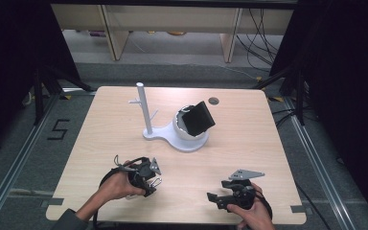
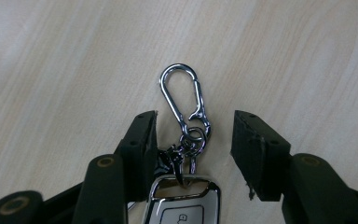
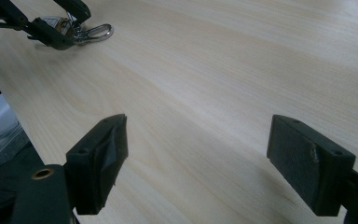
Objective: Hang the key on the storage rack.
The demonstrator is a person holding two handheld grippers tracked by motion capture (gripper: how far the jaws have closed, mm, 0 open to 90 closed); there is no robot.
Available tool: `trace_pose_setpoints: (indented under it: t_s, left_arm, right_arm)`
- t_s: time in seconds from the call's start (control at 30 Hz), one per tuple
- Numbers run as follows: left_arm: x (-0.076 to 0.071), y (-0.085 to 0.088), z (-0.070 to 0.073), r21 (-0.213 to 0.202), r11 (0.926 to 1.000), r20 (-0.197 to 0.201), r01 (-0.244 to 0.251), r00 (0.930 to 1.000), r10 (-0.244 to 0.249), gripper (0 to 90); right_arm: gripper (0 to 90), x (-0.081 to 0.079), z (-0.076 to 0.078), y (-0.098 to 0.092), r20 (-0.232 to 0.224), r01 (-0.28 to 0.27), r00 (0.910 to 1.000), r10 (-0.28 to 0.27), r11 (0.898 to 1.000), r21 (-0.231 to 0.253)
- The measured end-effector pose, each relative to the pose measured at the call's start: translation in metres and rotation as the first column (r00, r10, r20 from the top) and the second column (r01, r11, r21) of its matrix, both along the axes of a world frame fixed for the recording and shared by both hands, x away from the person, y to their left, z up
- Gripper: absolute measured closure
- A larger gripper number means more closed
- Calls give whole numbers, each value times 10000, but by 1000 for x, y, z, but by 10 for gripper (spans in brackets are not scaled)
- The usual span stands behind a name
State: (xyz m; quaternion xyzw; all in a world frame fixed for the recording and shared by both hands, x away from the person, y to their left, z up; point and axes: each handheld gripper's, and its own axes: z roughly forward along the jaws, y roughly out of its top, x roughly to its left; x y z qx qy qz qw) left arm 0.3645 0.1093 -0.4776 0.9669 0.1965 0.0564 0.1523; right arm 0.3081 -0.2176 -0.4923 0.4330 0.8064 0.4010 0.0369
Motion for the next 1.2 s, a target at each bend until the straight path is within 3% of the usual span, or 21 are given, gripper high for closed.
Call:
trace_pose_setpoints:
  t_s: [0.07, 0.13, 0.17, 0.2, 0.33, 0.4, 0.43, 0.47, 0.57, 0.6, 0.77, 0.93, 1.1, 1.13, 1.2]
  left_arm:
    - [0, -4, -2, -21, 9999, 5, -154, 9999, 154, 522]
    - [1, -6, -2, 212, 9998, -110, -27, 9999, 30, 536]
    - [1, -8, -2, 338, 9994, -143, 84, 9999, -80, 542]
    - [2, -9, -2, 497, 9987, -189, 134, 9997, -125, 550]
    - [5, -14, -3, 713, 9973, -337, 179, 9993, -156, 593]
    - [7, -15, -2, 837, 9962, -366, 245, 9991, -215, 606]
    - [8, -16, -2, 888, 9957, -379, 274, 9990, -241, 618]
    - [7, -17, -2, 930, 9954, -412, 227, 9990, -189, 626]
    - [8, -19, -1, 1255, 9911, -610, 441, 9975, -366, 658]
    - [9, -20, -1, 1357, 9899, -647, 416, 9974, -330, 661]
    - [12, -23, -1, 1774, 9836, -1052, 314, 9944, -128, 661]
    - [18, -24, -1, 1995, 9799, -1416, 26, 9896, 262, 697]
    - [20, -26, -1, 2112, 9774, -1436, 21, 9892, 289, 736]
    - [20, -26, -1, 2182, 9758, -1441, 119, 9894, 202, 740]
    - [22, -26, -1, 2185, 9754, -1381, 282, 9904, 23, 744]
  right_arm:
    - [212, -1, 1, 2, -299, 142, 9995, -139, 9998, 130]
    - [212, -2, 0, 3, -284, 152, 9995, -143, 9995, 294]
    - [213, 0, -1, 1, 21, -119, 9999, 119, 9997, 193]
    - [215, 0, 0, 1, 37, -34, 10000, 33, 9999, 101]
    - [217, -1, -1, 3, -210, 37, 9998, -31, 9996, 264]
    - [218, 0, -1, 1, -12, -145, 9999, 146, 9997, 176]
    - [218, -2, 0, 3, -256, 77, 9996, -71, 9996, 265]
    - [218, -1, 0, 2, -140, 1, 9999, 2, 9998, 197]
    - [219, 0, 0, 1, -39, -154, 9999, 155, 9996, 237]
    - [219, -1, 0, 3, -284, 57, 9996, -51, 9997, 226]
    - [222, 1, -1, 1, -110, -187, 9998, 188, 9998, 106]
    - [223, 0, 0, 2, -140, -180, 9997, 181, 9998, 94]
    - [224, 0, -1, 2, -158, -199, 9997, 200, 9998, 84]
    - [224, -2, 0, 4, -434, -43, 9990, 50, 9998, 174]
    - [225, 0, -1, 2, -161, -204, 9997, 205, 9997, 108]
